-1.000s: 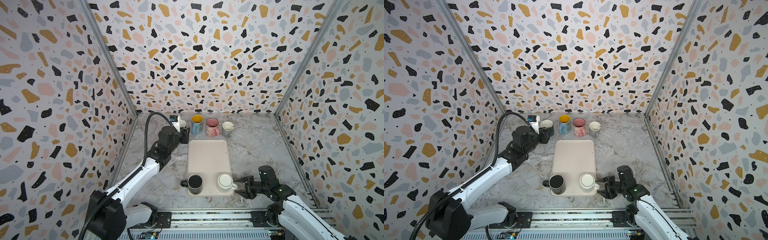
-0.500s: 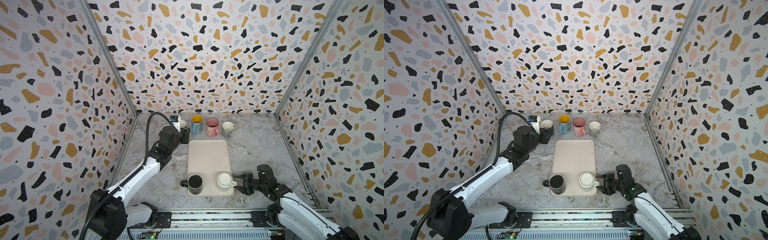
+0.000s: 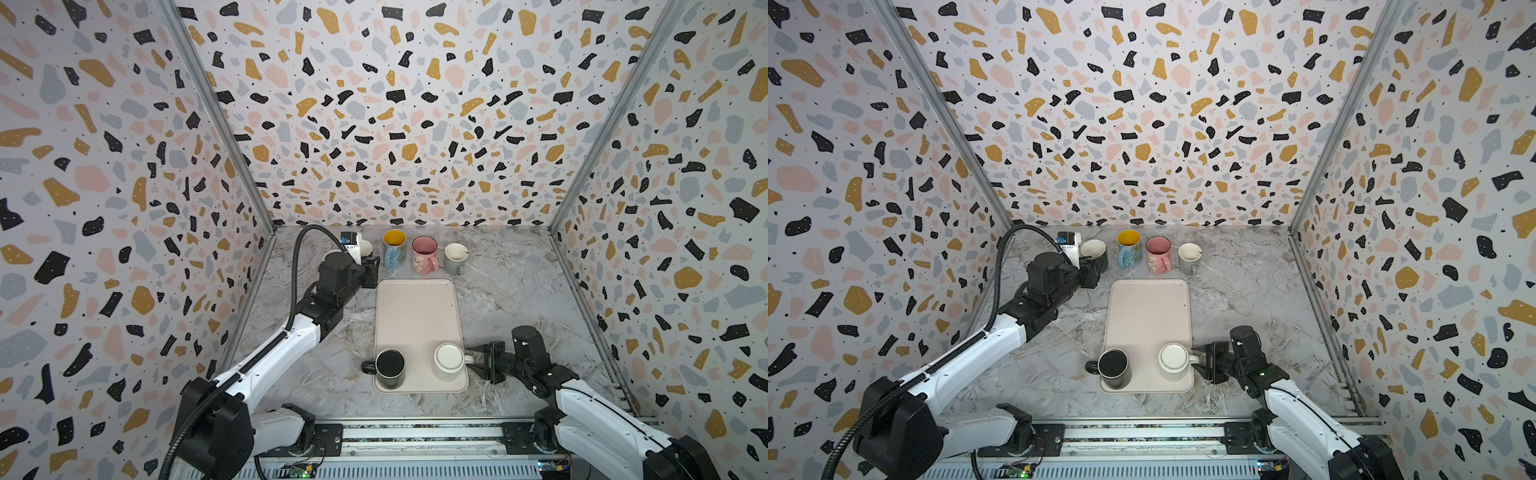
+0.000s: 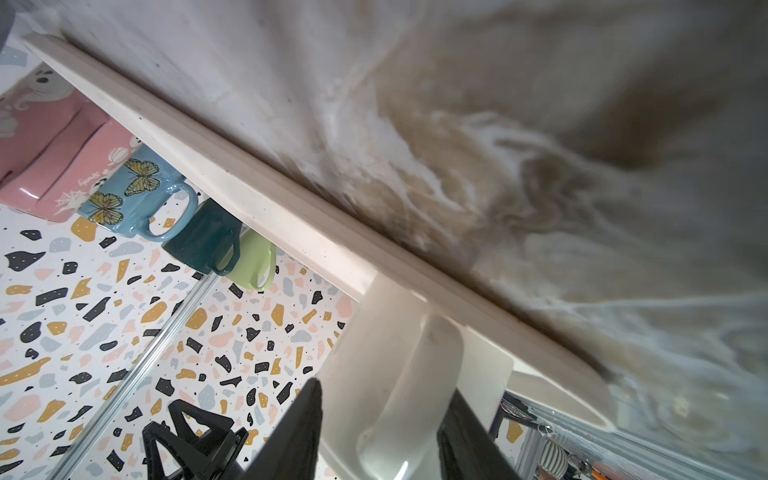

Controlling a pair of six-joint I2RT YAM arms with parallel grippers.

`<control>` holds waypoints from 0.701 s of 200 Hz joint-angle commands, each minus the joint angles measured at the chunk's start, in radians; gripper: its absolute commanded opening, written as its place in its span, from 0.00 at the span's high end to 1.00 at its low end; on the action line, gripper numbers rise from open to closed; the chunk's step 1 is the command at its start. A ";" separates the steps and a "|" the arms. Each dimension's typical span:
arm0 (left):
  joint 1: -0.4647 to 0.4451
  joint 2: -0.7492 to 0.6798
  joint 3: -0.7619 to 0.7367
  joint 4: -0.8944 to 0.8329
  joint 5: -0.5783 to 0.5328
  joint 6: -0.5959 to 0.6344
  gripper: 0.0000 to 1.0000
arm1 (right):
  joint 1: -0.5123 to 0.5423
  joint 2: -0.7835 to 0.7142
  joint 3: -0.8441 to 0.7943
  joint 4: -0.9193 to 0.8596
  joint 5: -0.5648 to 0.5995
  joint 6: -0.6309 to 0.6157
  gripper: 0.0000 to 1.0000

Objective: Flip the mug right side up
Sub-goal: 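Lower the right gripper onto the upside-down white mug's handle and close it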

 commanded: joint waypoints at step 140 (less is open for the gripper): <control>0.004 0.015 -0.010 0.018 -0.020 0.019 0.59 | 0.005 0.180 0.059 0.159 -0.034 -0.019 0.76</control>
